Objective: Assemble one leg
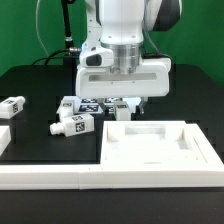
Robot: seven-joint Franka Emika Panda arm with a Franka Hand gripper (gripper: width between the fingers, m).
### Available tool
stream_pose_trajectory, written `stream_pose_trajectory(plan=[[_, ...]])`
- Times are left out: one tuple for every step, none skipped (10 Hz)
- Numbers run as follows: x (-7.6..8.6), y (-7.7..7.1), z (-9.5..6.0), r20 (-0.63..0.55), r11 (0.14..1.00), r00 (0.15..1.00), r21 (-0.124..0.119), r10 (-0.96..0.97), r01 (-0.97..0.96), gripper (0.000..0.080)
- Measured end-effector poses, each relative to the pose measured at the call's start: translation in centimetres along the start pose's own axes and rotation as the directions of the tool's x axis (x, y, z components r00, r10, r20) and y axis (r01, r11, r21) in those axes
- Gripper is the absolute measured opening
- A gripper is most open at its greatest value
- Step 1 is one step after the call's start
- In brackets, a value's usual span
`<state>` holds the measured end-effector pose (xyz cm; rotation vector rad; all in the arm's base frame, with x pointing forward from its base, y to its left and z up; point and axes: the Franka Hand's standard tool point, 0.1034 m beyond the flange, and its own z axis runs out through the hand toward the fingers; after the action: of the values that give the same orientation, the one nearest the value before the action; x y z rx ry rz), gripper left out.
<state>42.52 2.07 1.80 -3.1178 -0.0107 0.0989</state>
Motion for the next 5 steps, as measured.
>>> stream_pose_trajectory(plan=[[1.4, 0.1, -1.1, 0.018, 1.0, 1.0, 0.009, 0.006, -0.006, 0.0638], [1.7, -0.2, -1.4, 0.123, 1.0, 0.992, 0.026, 0.014, -0.017, 0.0638], [2.4, -0.5, -1.6, 0.226, 0.999, 0.974, 0.041, 0.015, -0.025, 0.0648], [3.0, -0.7, -1.4, 0.292, 0.998, 0.956, 0.047, 0.014, -0.029, 0.0648], [2.5, -1.2, -1.3, 0.393, 0.998, 0.919, 0.044, 0.026, -0.047, 0.0649]])
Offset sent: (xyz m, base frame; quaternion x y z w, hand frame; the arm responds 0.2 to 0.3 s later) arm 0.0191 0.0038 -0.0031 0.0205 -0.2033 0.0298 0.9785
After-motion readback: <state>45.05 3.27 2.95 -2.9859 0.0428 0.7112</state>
